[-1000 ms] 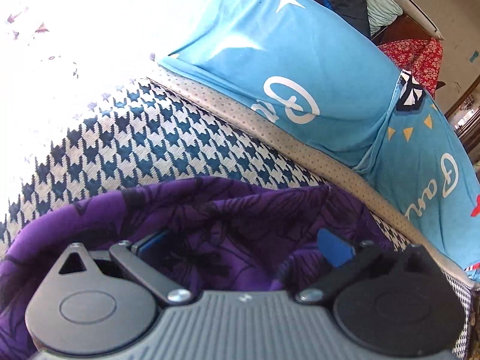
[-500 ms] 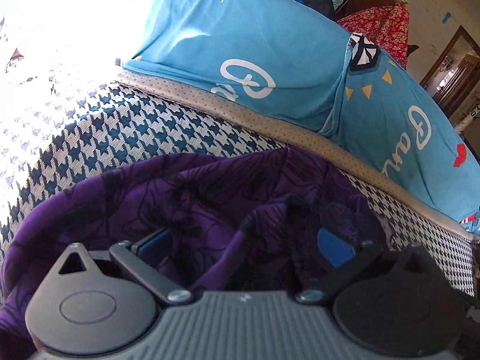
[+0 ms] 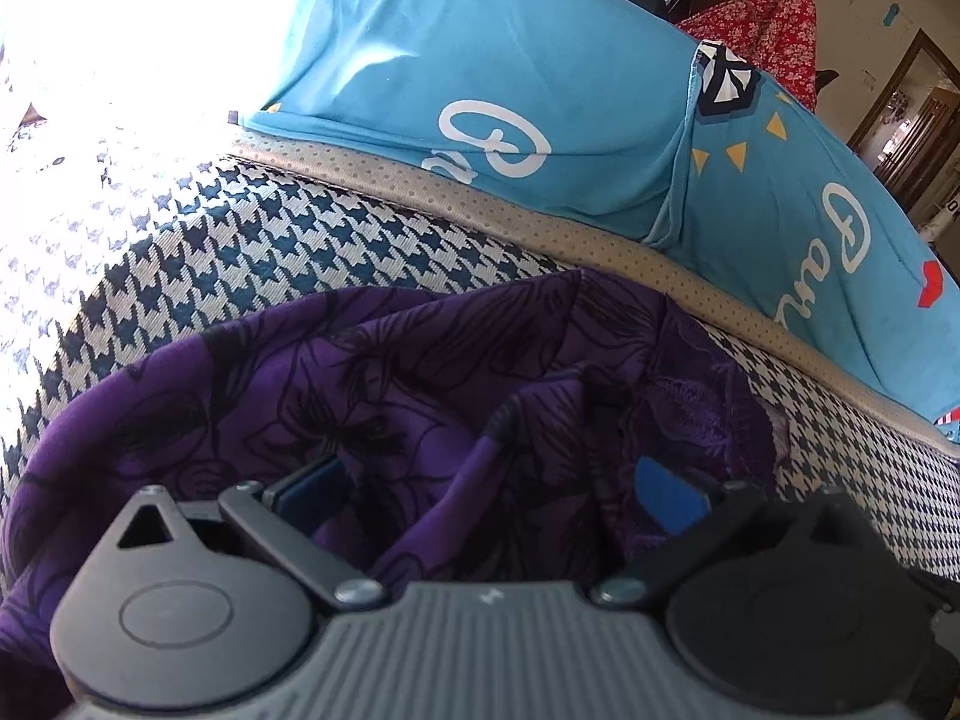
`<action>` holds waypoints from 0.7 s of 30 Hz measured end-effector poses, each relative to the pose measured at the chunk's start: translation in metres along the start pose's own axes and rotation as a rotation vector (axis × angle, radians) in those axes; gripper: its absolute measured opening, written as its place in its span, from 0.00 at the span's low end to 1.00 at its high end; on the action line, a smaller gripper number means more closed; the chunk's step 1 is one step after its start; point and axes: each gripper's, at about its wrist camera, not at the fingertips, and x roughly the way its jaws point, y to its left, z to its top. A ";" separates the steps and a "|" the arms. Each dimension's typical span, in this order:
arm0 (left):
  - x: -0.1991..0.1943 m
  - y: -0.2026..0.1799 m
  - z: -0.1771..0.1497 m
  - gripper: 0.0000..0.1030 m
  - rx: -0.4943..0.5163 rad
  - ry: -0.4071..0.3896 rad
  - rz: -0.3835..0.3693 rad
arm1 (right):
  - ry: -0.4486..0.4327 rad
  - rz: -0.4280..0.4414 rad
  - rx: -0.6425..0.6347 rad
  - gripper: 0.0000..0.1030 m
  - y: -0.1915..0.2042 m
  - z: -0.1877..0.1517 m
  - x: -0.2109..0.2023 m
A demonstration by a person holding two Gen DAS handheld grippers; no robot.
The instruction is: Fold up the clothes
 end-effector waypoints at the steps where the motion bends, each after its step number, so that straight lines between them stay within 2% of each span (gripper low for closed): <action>1: 0.000 0.000 0.000 1.00 0.000 0.001 0.002 | -0.005 -0.006 0.004 0.17 -0.001 0.001 0.000; 3: 0.001 0.000 0.000 1.00 0.000 0.002 0.006 | -0.029 -0.021 0.020 0.08 -0.004 0.003 -0.002; 6: 0.001 0.001 -0.001 1.00 0.000 0.005 0.012 | -0.089 -0.073 0.076 0.07 -0.010 0.010 -0.010; 17: 0.005 -0.007 -0.009 1.00 0.054 0.016 0.031 | -0.356 -0.431 0.387 0.07 -0.043 0.031 -0.046; 21: 0.006 -0.010 -0.013 1.00 0.076 0.025 0.040 | -0.263 -0.420 0.493 0.07 -0.065 0.027 -0.029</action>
